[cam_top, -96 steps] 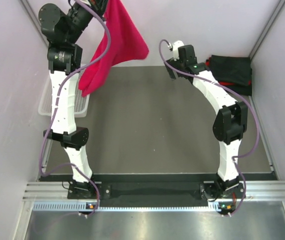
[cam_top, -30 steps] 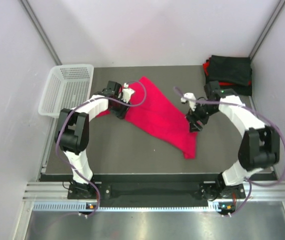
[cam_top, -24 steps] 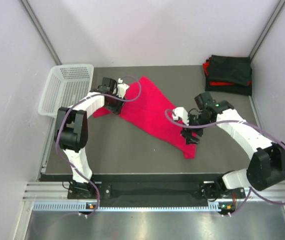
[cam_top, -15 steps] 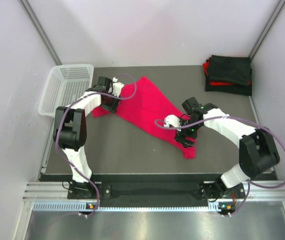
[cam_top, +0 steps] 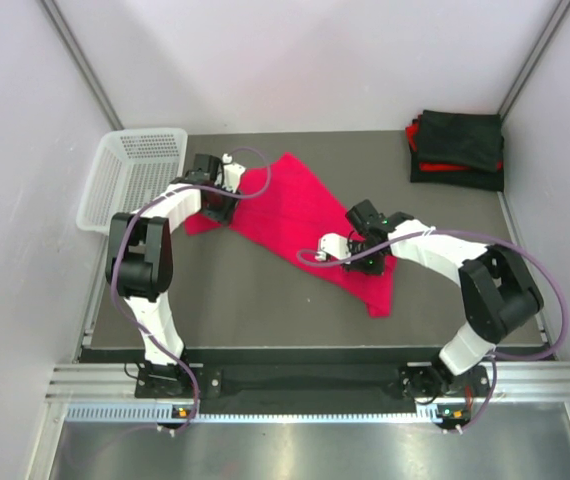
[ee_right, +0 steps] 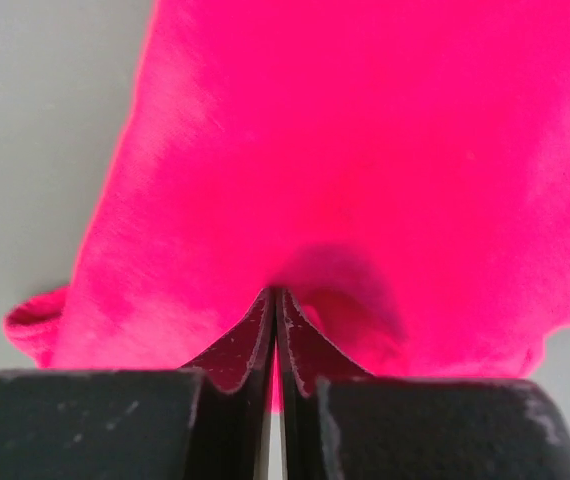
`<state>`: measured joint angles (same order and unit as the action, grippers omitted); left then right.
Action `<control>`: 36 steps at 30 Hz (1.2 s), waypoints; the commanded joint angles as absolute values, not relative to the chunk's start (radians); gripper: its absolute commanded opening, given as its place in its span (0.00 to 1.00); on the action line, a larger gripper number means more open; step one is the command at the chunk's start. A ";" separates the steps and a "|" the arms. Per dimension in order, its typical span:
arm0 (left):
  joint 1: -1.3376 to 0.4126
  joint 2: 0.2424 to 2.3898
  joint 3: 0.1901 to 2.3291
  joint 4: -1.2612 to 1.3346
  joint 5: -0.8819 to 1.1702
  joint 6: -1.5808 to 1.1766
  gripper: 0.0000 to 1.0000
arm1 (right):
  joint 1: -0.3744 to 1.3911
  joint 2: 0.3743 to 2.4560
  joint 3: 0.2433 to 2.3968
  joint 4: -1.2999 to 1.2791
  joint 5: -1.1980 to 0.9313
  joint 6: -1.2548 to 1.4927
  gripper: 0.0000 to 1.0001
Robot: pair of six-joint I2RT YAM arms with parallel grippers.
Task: Fold and stack the t-shirts
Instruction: Flatten the tshirt out
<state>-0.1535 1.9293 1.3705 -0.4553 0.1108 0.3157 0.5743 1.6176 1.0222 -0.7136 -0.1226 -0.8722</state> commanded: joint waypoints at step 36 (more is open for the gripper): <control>-0.121 1.644 1.322 -0.489 0.051 0.400 0.55 | 0.673 1.428 0.844 -0.703 -0.160 -0.716 0.61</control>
<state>-0.1257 1.6539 1.2877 -0.4877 0.0441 0.4198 0.6411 1.3525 0.8188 -0.7452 -0.1589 -0.7353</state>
